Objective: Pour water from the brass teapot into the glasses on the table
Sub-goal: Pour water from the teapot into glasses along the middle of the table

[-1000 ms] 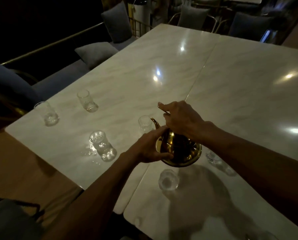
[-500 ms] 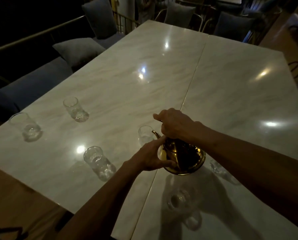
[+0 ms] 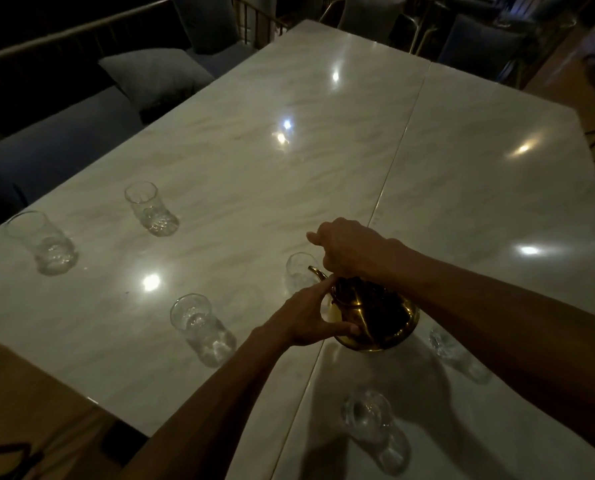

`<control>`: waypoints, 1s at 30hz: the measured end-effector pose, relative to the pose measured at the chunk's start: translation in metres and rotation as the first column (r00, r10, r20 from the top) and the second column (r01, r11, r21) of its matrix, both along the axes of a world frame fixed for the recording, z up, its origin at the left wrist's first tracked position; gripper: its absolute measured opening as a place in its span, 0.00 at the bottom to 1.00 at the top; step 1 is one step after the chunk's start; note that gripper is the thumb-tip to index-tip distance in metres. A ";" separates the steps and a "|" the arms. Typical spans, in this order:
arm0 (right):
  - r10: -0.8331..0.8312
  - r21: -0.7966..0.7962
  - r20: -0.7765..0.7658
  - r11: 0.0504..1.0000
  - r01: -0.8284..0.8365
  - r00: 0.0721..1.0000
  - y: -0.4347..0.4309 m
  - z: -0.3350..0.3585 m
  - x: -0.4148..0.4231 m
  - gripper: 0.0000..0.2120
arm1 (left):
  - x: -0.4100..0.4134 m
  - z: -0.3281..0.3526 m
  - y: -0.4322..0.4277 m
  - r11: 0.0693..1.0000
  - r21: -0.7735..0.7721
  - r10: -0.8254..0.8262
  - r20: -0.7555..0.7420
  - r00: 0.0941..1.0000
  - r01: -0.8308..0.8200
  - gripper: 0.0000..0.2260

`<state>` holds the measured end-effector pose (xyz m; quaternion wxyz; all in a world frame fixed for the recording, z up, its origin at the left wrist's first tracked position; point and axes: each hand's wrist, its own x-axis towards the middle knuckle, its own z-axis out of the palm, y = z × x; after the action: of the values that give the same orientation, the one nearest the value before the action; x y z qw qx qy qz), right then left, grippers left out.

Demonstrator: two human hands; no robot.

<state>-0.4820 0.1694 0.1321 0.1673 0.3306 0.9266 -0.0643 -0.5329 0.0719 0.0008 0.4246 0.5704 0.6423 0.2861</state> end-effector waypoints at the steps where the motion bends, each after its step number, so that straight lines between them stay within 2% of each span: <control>1: 0.001 -0.001 0.003 1.000 -0.001 1.000 0.001 -0.001 -0.002 0.23 | -0.001 -0.001 0.000 1.000 -0.003 -0.001 0.005 1.000 0.001 0.44; 12: -0.002 -0.011 0.031 1.000 0.002 1.000 0.017 -0.019 -0.011 0.26 | -0.005 -0.003 0.004 0.999 -0.028 -0.017 0.053 0.998 0.018 0.44; 30: 0.046 -0.004 0.046 0.999 -0.046 0.998 0.029 -0.029 -0.015 0.22 | -0.004 -0.003 0.006 0.999 -0.049 -0.021 0.036 0.999 0.022 0.45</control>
<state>-0.4967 0.1989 0.1035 0.1903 0.3101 0.9299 -0.0542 -0.5373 0.0777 -0.0023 0.4530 0.5614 0.6354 0.2756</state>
